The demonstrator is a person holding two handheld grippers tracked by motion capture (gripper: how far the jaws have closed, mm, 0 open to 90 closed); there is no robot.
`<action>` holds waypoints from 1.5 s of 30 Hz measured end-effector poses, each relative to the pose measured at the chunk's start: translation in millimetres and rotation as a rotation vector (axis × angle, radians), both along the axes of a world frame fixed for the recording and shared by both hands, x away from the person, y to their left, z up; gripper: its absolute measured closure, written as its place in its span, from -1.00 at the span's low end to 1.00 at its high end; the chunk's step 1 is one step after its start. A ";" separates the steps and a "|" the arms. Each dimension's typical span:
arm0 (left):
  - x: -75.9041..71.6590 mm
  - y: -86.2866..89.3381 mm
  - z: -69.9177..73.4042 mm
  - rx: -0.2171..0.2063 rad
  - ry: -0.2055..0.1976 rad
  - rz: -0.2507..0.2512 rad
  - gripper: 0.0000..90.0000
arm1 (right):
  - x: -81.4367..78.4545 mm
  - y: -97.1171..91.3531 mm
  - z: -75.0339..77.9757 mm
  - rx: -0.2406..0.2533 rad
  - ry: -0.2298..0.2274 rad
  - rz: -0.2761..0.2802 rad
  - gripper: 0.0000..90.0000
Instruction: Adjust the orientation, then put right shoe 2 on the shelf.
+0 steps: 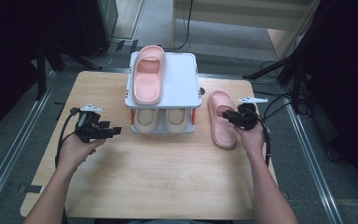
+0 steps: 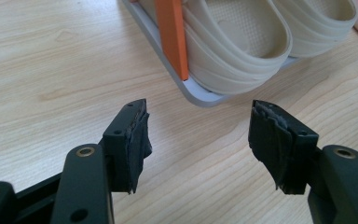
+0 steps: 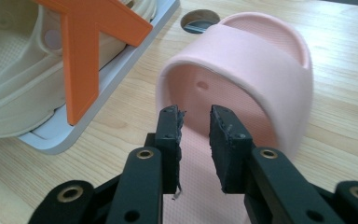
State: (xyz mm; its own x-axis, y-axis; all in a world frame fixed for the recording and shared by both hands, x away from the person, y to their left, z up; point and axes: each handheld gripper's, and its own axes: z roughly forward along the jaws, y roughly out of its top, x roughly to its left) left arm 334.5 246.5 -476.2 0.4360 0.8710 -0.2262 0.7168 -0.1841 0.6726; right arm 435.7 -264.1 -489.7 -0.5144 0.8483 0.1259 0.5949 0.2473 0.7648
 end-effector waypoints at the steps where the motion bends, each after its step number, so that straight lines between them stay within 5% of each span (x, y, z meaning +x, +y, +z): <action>1: 1.2 -0.6 -0.2 -0.001 -0.003 -0.002 -0.15 | -1.3 -2.2 0.7 -0.003 -0.006 -0.003 0.63; 16: 8.7 -7.1 -0.7 0.008 0.010 -0.024 -0.14 | -8.2 -31.8 -0.1 0.016 -0.016 -0.086 0.43; 34: -5.8 4.4 -2.1 0.004 0.007 0.007 -0.15 | 14.7 -32.9 -20.3 -0.011 0.045 -0.136 0.31; 45: -16.6 12.1 -3.7 -0.009 0.007 0.036 -0.15 | 28.1 -29.4 -29.1 -0.002 0.069 -0.153 0.45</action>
